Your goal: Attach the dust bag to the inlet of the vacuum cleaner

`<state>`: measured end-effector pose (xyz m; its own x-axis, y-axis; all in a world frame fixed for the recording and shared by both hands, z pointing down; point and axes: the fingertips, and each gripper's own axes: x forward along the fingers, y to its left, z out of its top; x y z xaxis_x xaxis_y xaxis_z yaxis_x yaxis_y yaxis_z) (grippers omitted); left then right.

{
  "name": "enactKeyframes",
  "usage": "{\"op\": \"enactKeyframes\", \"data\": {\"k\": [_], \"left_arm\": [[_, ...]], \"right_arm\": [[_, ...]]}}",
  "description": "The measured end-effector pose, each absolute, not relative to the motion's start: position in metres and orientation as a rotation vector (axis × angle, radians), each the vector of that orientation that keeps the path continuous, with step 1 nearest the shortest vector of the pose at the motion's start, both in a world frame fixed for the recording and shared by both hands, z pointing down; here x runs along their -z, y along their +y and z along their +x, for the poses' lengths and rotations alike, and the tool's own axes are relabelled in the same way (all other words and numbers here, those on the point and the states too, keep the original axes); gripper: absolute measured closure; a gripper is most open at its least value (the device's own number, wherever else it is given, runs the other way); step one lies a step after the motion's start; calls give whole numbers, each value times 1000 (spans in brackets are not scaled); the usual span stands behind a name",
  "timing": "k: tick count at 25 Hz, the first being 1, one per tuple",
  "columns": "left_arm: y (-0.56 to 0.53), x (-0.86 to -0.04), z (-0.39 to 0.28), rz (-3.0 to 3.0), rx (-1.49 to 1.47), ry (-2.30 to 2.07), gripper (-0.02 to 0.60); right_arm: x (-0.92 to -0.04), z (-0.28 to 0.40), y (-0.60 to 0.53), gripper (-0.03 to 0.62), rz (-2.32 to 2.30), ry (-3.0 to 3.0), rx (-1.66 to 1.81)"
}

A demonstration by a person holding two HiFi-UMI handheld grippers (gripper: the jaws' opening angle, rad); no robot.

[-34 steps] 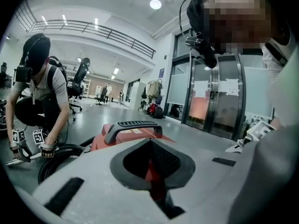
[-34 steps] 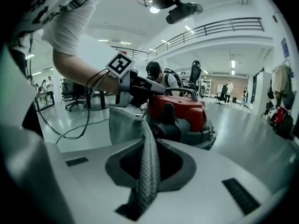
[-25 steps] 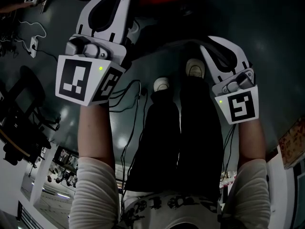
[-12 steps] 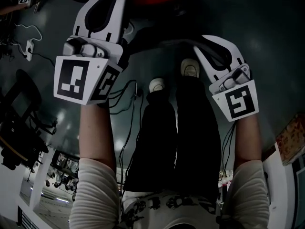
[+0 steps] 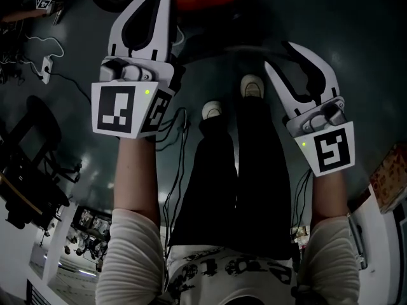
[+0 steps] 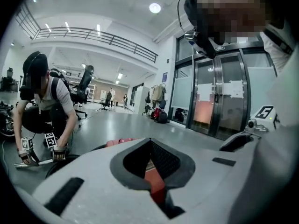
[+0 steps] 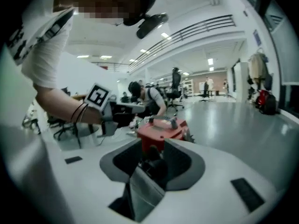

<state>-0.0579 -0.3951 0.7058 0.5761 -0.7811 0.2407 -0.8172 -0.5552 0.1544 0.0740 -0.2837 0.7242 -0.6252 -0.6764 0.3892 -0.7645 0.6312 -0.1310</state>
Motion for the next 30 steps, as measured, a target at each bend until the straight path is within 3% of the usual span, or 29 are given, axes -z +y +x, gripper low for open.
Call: {"op": "enactKeyframes", "data": {"k": [2,3,4,18,30], "left_arm": [[-390,-673,-58,2561,-174,-1340,578],[-387,-654,-59,2559,-159,-1355,578],[-384,-634,-60,2555,-142,-1372,578],[-299,-287,-95,2552,118,-1454,578],[-140,-153,-121,2674,183,-1421,578]], "right_arm": [[-686,90,-296,484,1337,-2552,-436],[-668,97,-301,570,1424,-2532,-442],[-649,101,-306,592,1486,-2513,-445],[-321,47,-283,592,1567,-2543,-225],[-178,12,-139,592,1642,-2566,-102]]}}
